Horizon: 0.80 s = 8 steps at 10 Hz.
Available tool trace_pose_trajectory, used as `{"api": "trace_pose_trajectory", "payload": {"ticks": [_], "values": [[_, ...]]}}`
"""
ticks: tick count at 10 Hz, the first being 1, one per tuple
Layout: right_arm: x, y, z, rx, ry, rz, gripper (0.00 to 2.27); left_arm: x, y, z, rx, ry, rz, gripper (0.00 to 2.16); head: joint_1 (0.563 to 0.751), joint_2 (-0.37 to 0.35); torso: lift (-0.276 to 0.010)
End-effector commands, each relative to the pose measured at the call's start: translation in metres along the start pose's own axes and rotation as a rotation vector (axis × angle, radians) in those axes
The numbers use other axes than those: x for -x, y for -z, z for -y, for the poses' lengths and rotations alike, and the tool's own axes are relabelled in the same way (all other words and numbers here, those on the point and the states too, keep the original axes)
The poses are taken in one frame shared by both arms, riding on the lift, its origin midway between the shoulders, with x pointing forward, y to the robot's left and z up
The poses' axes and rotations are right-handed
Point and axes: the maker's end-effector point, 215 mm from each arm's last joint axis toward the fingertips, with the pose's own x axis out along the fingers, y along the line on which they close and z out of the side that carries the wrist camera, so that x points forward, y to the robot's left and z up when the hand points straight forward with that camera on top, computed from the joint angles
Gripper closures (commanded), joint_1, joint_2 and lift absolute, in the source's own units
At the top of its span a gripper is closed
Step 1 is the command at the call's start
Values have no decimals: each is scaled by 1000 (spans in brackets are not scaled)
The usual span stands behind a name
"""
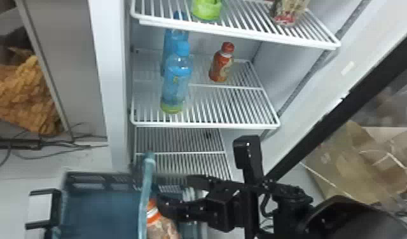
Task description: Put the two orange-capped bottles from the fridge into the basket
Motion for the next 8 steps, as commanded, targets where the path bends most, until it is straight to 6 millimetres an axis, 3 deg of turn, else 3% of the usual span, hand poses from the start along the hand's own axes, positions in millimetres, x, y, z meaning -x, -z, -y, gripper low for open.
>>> {"api": "trace_pose_trajectory", "payload": {"ticks": [1, 2, 4, 6, 7, 8], "values": [[2, -7, 5, 16, 17, 22, 93, 0, 0, 0, 0, 0, 0, 1200, 695, -294, -235], [5, -15, 11, 30, 38, 48, 94, 1, 0, -1, 0, -2, 3, 1200, 695, -297, -235], [28, -50, 30, 87, 142, 174, 94, 1, 0, -1, 2, -1, 6, 1200, 695, -310, -235], [73, -92, 60, 140, 324, 341, 93, 2, 0, -2, 6, -6, 9, 1200, 695, -346, -235], [85, -108, 72, 157, 390, 424, 84, 2, 1, -2, 9, -5, 10, 1200, 695, -350, -235], [94, -120, 97, 162, 452, 502, 71, 2, 1, -1, 9, -4, 10, 1202, 695, -350, -235]]}}
